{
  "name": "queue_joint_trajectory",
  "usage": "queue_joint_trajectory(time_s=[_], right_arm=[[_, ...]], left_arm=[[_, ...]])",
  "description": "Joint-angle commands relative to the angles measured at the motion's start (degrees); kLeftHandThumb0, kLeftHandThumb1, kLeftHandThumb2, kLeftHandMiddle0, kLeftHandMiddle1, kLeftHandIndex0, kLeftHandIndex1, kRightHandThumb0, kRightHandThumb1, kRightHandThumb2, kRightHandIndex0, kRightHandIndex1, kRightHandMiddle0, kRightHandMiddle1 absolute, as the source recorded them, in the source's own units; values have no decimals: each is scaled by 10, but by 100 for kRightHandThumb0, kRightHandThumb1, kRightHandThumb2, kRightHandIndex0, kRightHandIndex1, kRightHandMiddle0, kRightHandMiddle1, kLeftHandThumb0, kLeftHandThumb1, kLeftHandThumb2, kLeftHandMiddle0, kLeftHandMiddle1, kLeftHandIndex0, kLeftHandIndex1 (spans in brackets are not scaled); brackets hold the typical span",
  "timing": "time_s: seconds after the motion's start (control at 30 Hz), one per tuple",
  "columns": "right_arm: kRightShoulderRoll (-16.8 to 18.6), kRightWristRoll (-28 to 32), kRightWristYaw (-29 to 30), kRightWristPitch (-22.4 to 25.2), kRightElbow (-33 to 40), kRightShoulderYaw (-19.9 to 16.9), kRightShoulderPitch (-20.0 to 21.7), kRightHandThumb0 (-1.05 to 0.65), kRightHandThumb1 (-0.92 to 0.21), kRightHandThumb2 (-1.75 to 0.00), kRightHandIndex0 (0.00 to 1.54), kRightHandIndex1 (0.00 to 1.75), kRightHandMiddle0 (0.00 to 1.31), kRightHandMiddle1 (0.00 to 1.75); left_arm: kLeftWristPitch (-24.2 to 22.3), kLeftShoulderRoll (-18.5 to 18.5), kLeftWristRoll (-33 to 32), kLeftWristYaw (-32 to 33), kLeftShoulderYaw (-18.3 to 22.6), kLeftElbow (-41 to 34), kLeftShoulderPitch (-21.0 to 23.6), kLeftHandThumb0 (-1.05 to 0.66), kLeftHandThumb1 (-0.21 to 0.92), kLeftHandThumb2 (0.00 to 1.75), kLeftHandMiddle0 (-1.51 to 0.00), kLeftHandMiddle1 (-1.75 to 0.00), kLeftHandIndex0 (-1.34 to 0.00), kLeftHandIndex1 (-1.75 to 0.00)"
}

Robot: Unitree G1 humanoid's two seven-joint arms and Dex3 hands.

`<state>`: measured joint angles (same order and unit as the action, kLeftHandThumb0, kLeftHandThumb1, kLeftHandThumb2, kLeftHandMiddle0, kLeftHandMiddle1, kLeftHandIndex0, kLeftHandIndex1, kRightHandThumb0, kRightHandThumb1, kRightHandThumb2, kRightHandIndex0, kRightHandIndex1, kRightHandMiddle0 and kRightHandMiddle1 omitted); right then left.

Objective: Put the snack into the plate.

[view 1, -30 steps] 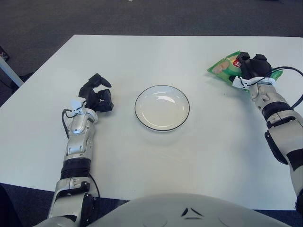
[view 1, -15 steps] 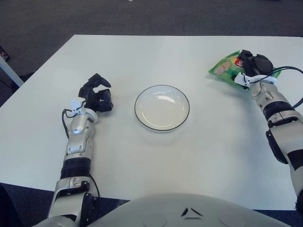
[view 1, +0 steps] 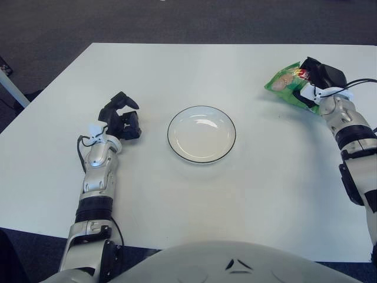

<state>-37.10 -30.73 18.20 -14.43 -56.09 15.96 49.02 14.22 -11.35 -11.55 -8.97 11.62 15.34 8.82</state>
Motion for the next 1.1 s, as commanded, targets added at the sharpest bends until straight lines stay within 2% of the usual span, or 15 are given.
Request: queue_joint_trajectory(time_s=[0.0, 0.37, 0.6, 0.8, 1.07], right_arm=[[5, 8, 0, 3, 82, -18, -14, 0, -4, -159, 86, 161, 60, 175], [29, 7, -45, 45, 217, -40, -30, 0, 2, -168, 86, 168, 65, 175], [32, 22, -94, 35, 299, -53, -31, 0, 2, -167, 89, 164, 65, 175], [52, 10, -126, 62, 393, -53, -34, 0, 2, -167, 88, 167, 64, 175], [82, 15, -183, 67, 495, -41, -58, 0, 4, -169, 90, 165, 65, 175]], left_arm=[[3, 36, 5, 5, -8, 47, -55, -52, 21, 144, -132, -175, -70, -175], [-2, 37, 2, 0, -7, 56, -49, -52, 22, 144, -132, -175, -70, -175], [0, 38, 5, 4, -6, 64, -44, -52, 22, 143, -131, -175, -69, -175], [7, 39, 5, 3, -5, 72, -40, -52, 22, 144, -131, -175, -70, -175], [8, 40, 0, 1, -1, 82, -34, -52, 21, 144, -130, -175, -70, -175]])
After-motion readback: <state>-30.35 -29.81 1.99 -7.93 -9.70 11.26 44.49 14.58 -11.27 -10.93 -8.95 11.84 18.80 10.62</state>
